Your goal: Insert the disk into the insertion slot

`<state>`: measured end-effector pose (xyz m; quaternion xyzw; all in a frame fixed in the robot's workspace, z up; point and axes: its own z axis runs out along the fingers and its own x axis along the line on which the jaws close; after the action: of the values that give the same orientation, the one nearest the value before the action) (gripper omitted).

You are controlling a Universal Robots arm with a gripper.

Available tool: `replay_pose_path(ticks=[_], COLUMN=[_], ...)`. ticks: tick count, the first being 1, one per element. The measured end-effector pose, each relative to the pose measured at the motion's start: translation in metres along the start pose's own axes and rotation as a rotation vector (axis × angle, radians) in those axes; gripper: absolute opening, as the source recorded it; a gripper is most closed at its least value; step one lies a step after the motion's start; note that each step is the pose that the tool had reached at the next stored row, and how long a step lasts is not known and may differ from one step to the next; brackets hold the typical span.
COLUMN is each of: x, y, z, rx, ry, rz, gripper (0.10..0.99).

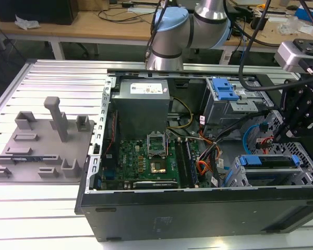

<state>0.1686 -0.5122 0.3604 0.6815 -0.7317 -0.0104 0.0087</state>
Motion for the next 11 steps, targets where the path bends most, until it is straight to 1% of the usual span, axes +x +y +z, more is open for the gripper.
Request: replay_pose_path(ticks=[3,6,7,9,10,11], x=[0.0000,0.0000,0.0000,0.0001,0.0000,0.0000], y=[0.0000,0.0000,0.0000,0.0001,0.0000,0.0000], z=[0.0001,0.0006,0.0007,0.0013,0.0016,0.0016], rx=[0.000,0.001,0.002,0.008,0.014,0.015], ry=[0.0001,0.0027,0.0061,0.0097,0.0137,0.0185], rz=[0.000,0.000,0.000,0.000,0.000,0.000], gripper=[0.165,0.165,0.165,0.165,0.165,0.165])
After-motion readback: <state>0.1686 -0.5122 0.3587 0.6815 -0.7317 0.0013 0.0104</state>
